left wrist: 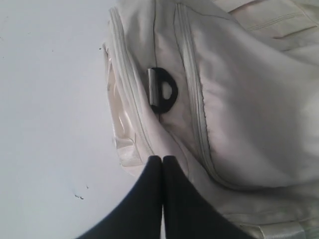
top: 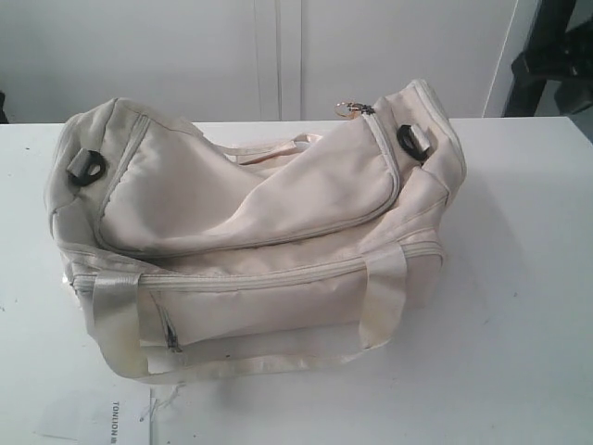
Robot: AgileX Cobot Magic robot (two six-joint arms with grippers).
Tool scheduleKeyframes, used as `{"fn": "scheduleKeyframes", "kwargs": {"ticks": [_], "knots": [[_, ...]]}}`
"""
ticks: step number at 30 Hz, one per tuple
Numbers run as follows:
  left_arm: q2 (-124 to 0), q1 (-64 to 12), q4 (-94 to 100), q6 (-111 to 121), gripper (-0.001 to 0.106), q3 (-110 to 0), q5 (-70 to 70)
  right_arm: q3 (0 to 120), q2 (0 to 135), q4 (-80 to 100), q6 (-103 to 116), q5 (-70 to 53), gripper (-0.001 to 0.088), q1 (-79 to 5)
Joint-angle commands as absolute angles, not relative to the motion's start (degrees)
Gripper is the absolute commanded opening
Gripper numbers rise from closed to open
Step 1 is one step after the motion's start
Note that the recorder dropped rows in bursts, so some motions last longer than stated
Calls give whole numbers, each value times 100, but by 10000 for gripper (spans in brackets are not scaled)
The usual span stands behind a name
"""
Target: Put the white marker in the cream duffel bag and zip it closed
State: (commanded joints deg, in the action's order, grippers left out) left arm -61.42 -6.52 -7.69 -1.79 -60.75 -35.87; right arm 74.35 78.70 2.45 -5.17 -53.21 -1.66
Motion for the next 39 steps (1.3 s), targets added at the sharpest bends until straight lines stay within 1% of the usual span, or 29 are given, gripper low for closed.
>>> {"fn": "scheduleKeyframes", "kwargs": {"ticks": [5, 14, 19, 27, 33, 39], "knots": [[-5880, -652, -769, -78, 0, -5873, -3492, 6830, 7339, 245, -488, -4825, 0, 11], [-5005, -652, -771, 0, 0, -5030, -2389, 5498, 6008, 245, 0, -3121, 0, 11], [-4463, -652, -762, 0, 0, -4521, -1841, 4889, 5384, 245, 0, -2685, 0, 11], [-3755, -652, -762, 0, 0, -3604, -1493, 3933, 4455, 245, 0, -1795, 0, 11], [-3145, -652, -762, 0, 0, -3056, -1459, 3382, 3776, 220, 0, -1452, 0, 0], [-2596, -652, -762, 0, 0, -2688, -1391, 3083, 3066, 220, 0, -1306, 0, 0]]}}
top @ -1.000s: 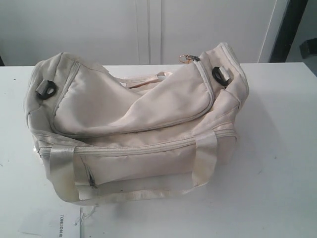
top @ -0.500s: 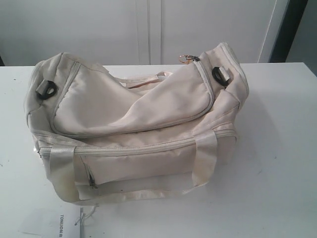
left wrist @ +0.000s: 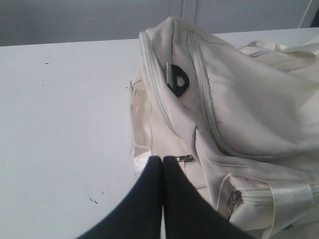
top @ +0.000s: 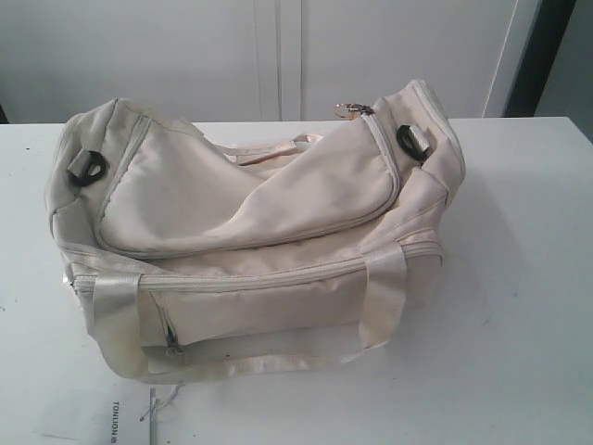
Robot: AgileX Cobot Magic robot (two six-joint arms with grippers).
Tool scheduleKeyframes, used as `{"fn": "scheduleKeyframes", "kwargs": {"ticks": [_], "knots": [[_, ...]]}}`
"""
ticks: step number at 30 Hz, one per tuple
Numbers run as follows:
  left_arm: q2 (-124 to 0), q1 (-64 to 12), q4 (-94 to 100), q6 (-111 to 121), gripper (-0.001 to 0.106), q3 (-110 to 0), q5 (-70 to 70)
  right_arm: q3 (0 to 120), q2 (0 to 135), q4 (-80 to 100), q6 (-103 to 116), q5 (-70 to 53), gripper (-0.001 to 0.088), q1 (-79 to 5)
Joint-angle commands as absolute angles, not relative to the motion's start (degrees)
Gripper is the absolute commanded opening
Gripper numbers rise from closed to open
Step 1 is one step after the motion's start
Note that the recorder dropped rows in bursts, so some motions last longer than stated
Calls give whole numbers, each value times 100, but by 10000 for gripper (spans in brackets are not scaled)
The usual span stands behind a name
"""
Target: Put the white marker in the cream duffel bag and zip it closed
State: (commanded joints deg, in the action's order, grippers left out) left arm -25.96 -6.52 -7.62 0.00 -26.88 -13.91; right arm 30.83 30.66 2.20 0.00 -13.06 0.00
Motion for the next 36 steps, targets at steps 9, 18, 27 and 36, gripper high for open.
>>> {"fn": "scheduleKeyframes", "kwargs": {"ticks": [9, 18, 27, 36], "knots": [[-1786, -652, -762, 0, 0, -2307, -1290, 2556, 1998, 220, 0, -1118, 0, 0], [-1058, -652, -785, 0, 0, -2071, -1160, 2254, 1265, 220, -43, -983, 0, 0], [-730, -652, -785, 43, 0, -2071, -1208, 2078, 901, 220, -131, -932, 0, 0], [-730, -652, -785, 0, 0, -2071, -1428, 2078, 879, 220, -131, -908, 0, 0]]}}
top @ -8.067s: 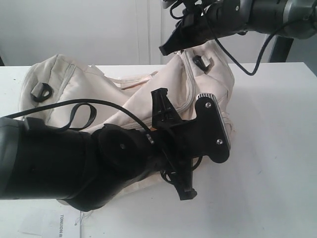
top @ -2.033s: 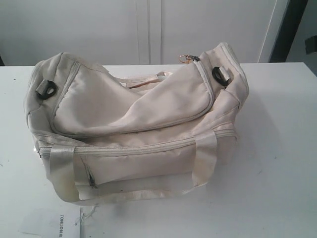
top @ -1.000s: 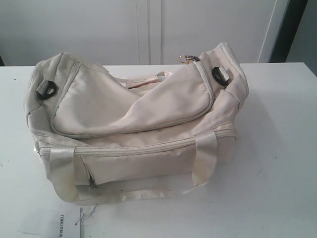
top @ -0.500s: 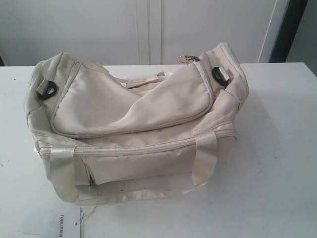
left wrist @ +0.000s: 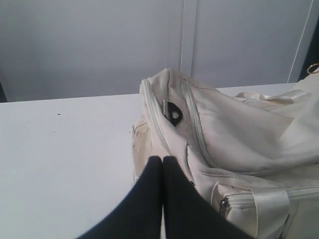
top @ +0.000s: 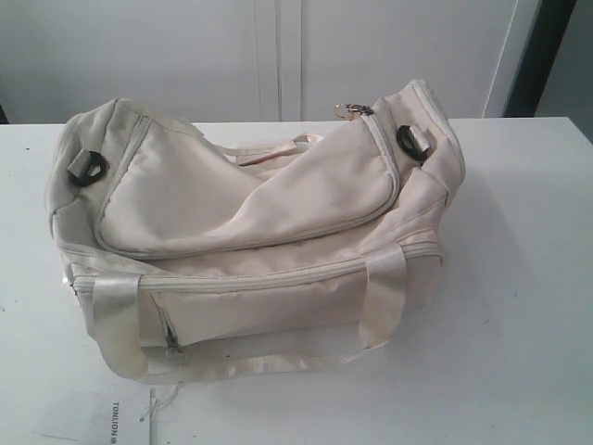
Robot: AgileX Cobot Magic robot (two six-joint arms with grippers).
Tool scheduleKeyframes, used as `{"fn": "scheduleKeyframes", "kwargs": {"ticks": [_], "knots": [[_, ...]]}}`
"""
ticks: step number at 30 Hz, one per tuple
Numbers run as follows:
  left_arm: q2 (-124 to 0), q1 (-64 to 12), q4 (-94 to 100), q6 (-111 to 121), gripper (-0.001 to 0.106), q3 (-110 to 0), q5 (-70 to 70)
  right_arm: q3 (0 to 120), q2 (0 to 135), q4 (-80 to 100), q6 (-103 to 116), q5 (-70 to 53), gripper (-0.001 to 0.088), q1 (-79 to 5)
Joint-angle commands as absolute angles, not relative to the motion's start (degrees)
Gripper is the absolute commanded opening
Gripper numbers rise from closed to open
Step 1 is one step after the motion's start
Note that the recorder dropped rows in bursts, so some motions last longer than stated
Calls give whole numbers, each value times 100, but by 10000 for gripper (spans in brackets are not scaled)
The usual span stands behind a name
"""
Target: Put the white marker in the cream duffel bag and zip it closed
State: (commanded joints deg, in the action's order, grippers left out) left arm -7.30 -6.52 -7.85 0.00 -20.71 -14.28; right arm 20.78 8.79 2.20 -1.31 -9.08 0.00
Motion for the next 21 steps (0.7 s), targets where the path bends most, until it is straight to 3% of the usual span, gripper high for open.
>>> {"fn": "scheduleKeyframes", "kwargs": {"ticks": [21], "knots": [[-730, -652, -265, 0, 0, -2071, -1807, 2078, 879, 211, 33, -909, 0, 0]]}}
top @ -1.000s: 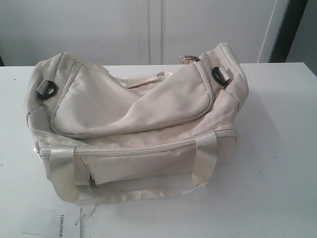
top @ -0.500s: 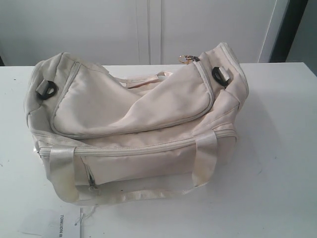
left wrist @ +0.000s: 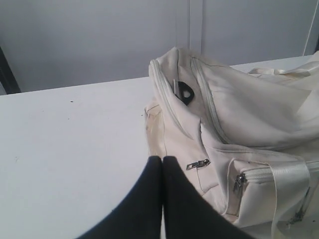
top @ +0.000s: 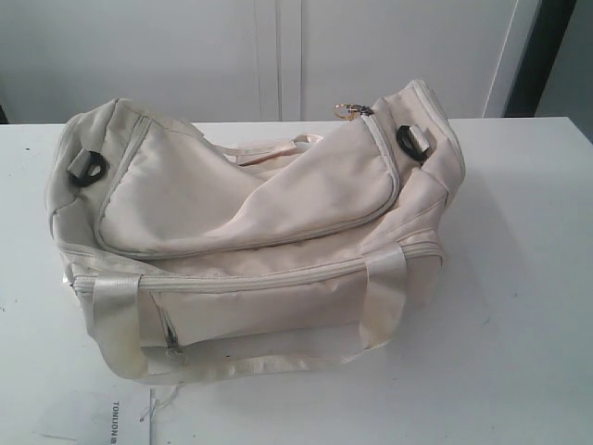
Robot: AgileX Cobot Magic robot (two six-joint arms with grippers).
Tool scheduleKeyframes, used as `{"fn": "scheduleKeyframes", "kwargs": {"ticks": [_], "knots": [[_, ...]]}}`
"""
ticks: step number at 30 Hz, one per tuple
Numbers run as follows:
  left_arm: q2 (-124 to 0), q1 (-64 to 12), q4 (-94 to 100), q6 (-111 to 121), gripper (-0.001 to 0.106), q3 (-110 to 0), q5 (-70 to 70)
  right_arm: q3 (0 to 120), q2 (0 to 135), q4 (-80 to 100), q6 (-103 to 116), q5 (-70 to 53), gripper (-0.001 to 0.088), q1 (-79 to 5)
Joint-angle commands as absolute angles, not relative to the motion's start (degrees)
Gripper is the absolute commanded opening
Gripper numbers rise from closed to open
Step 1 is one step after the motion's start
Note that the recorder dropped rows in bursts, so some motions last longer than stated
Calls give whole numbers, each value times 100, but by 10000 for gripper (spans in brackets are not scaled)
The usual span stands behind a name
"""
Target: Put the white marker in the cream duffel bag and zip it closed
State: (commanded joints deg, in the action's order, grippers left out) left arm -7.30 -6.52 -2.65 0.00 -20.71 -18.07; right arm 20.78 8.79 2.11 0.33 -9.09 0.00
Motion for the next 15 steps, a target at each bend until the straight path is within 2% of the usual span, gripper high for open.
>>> {"fn": "scheduleKeyframes", "kwargs": {"ticks": [12, 15], "knots": [[-730, -652, -251, 0, 0, -2034, -1695, 2078, 879, 211, 33, -909, 0, 0], [-573, -652, -251, 0, 0, -1762, -1183, 2078, 879, 211, 33, -909, 0, 0]]}}
